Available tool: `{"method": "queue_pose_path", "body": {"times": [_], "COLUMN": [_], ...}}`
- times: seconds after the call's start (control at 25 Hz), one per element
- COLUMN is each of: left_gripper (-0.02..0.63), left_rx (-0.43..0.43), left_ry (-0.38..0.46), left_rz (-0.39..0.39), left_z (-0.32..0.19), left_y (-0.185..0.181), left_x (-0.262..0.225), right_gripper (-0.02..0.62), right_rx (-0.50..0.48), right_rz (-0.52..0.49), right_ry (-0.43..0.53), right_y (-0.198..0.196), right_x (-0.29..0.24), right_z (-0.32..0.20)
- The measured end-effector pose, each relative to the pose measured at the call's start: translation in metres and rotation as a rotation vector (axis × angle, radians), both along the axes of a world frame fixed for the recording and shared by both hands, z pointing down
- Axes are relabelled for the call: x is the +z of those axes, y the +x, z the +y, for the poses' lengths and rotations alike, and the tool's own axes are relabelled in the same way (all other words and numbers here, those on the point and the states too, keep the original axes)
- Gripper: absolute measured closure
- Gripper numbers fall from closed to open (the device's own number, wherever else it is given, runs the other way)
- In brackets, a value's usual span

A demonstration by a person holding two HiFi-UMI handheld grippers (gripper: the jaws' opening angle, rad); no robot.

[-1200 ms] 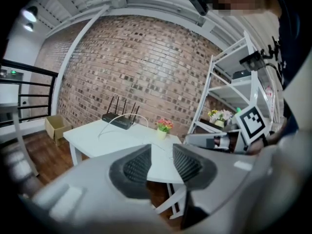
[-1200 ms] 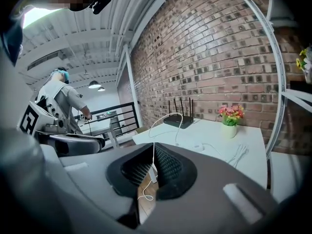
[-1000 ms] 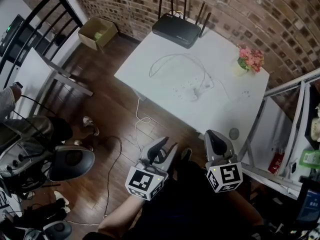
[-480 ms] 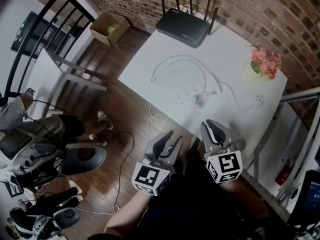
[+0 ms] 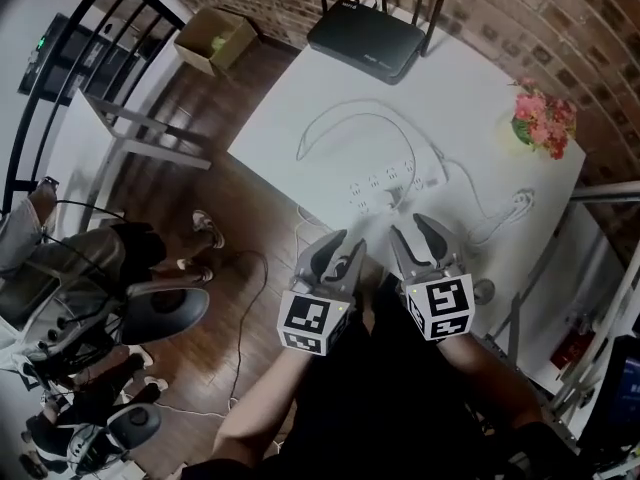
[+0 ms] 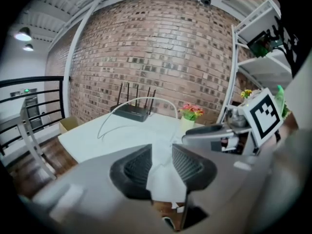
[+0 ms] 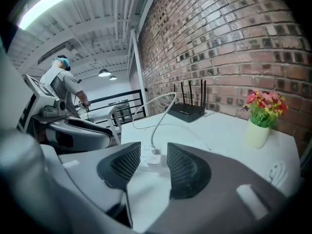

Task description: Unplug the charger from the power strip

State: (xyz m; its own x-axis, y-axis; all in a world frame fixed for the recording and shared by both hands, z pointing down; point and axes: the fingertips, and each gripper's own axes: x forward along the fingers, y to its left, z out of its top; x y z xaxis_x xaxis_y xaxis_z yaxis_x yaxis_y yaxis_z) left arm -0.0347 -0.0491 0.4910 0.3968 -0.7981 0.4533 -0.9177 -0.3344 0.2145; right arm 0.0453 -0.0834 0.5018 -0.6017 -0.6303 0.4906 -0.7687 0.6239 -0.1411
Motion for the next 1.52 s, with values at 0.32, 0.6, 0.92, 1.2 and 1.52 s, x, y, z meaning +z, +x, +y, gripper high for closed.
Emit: {"method": "queue_pose_path", "body": {"times": [0.32, 0.6, 0.92, 1.2, 1.52], "left_gripper": [0.476, 0.422, 0.396, 0.404, 0.406], "left_rx": [0.079, 0.149, 0.308, 0.337, 0.379], "left_ry": [-0.055, -0.057, -0.013, -0.032, -0.004], "left_rz": [-0.036, -0.144, -0.228, -0.221, -0.235], "left_z": [-0.03, -0.054, -0.072, -0.077, -0.07], "left_y": [-0.014, -0.013, 0.001, 0.003, 0.008], "left_x": [0.047, 0.073, 0.088, 0.098, 0.103], "right_gripper": [0.401, 0.371, 0.374, 0.451, 0.453], "right_rx": [0.048, 0.056, 0.083, 0.076, 0.01], "right_rz": [0.064, 0.147, 0.176, 0.204, 0.167], "right_ry": [-0.05, -0.083, -0.079, -0.059, -0.087], "right_y": [-0.014, -0.026, -0.034, -0.041, -0.038], "right_x": [0.04, 0.069, 0.073, 0.074, 0.073], "right_z": [-0.017, -0.022, -0.034, -0.032, -0.03]}}
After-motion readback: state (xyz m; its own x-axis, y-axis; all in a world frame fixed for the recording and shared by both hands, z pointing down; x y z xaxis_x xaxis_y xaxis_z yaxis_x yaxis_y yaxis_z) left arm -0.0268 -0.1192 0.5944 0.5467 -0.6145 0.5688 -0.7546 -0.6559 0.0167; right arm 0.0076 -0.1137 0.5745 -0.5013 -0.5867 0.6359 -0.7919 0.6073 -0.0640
